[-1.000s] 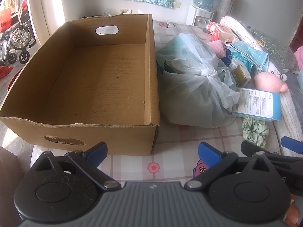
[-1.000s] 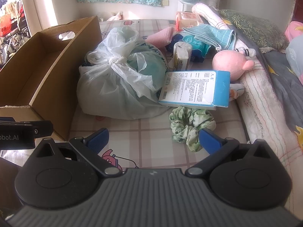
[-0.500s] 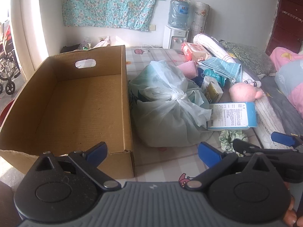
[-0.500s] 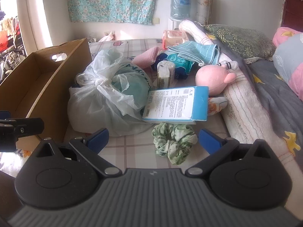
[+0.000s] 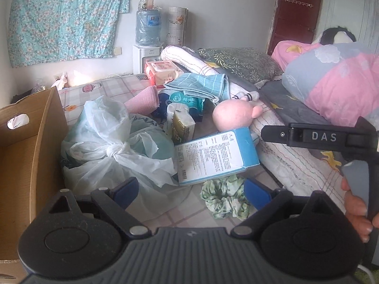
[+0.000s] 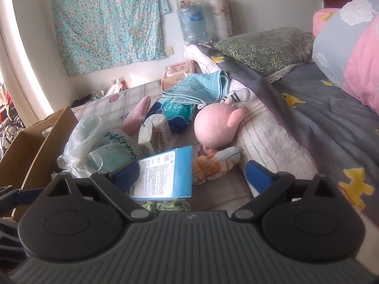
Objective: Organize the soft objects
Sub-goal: 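Reach the left tool to the blue-and-white medicine box and grasp it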
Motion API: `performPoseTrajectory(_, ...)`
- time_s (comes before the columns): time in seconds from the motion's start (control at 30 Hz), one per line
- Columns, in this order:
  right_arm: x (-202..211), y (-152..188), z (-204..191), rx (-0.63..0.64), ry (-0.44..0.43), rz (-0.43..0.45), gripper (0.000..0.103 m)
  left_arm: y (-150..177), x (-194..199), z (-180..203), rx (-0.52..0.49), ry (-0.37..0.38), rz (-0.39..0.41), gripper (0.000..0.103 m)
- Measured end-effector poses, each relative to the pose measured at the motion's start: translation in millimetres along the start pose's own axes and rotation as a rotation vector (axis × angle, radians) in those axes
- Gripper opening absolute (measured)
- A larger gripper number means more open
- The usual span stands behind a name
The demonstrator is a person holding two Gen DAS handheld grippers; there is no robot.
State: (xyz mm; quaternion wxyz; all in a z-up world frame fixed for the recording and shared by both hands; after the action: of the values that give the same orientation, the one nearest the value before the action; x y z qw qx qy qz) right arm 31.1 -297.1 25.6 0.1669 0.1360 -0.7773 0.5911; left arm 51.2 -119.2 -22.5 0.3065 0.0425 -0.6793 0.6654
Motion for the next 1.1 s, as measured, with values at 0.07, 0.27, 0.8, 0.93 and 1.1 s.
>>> performPoseTrajectory(0.07,-19,-1,2,-0.021,-0.033,-0.025,0.089,3,-13,5,0.006,0.001,-0.014,0.088)
performPoseTrajectory(0.27,-67,6,-2,-0.019,-0.106,-0.094,0.070,12,-42,10,0.049,0.027,-0.090,0.063)
performPoseTrajectory(0.8,-99,18,11,-0.162,-0.272,-0.196,0.026,32,-88,22,0.004,0.038,-0.211,0.028)
performPoseTrajectory(0.93,-85,13,10,-0.198,-0.334,-0.185,0.021,34,-87,22,-0.001,0.037,-0.216,0.028)
performPoseTrajectory(1.1,-68,7,2,-0.201,-0.392,-0.172,0.021,34,-77,17,0.015,0.051,-0.220,0.030)
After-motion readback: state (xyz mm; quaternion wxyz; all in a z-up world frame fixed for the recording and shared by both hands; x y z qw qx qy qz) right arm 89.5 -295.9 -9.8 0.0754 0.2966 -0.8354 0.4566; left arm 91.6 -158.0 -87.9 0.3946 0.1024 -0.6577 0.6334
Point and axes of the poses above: each gripper's, at about its wrist camera, not at the fingertips, and x roughly against the way its jaws point, z to its right, y to its underside, the point moved 2 cm from there along -x, roughly the way its jaws point, and after that the axes turned 14 degrees about z, right-handed, at the moved point
